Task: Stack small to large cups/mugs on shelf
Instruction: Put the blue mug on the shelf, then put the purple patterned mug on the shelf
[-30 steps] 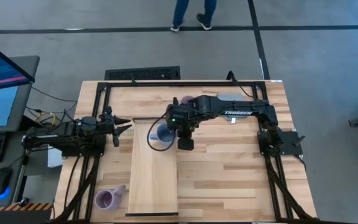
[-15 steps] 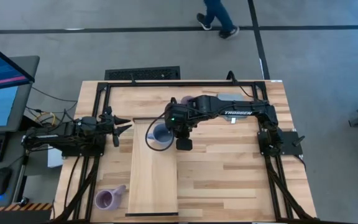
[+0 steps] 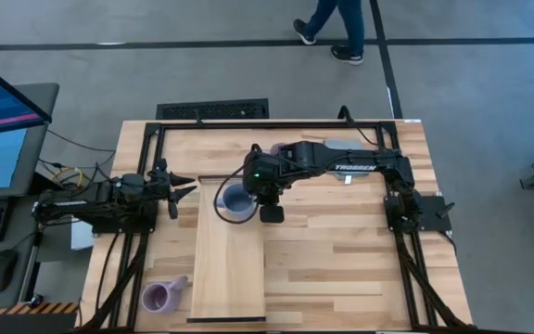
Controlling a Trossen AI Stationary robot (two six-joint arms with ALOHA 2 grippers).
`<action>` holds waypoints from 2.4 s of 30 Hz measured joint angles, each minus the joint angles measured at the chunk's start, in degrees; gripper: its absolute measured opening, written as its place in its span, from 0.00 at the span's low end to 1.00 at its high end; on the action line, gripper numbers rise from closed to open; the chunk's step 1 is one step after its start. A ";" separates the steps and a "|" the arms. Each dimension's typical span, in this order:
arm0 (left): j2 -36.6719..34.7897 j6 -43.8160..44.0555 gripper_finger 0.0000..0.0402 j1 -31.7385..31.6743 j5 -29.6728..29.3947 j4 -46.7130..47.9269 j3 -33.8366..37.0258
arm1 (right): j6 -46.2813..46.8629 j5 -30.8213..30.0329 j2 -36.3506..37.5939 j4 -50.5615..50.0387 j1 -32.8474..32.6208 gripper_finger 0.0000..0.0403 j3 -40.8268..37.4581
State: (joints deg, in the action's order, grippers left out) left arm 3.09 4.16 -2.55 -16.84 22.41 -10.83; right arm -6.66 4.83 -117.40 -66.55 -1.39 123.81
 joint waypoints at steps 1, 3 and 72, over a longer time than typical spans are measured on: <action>0.02 0.00 0.24 -0.02 0.00 0.00 0.00 | -0.02 -0.01 0.00 0.16 0.02 0.25 0.00; 0.02 -0.02 0.24 0.00 0.00 0.00 0.00 | -0.11 -0.01 0.00 1.02 0.10 0.25 0.00; 0.00 -1.99 0.24 0.00 -0.79 -1.05 0.00 | -7.36 -4.23 11.62 -8.87 10.08 0.25 0.09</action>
State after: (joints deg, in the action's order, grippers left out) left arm 3.09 2.17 -2.55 -17.63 21.37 -10.83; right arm -14.02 0.60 -105.79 -75.42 8.69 123.90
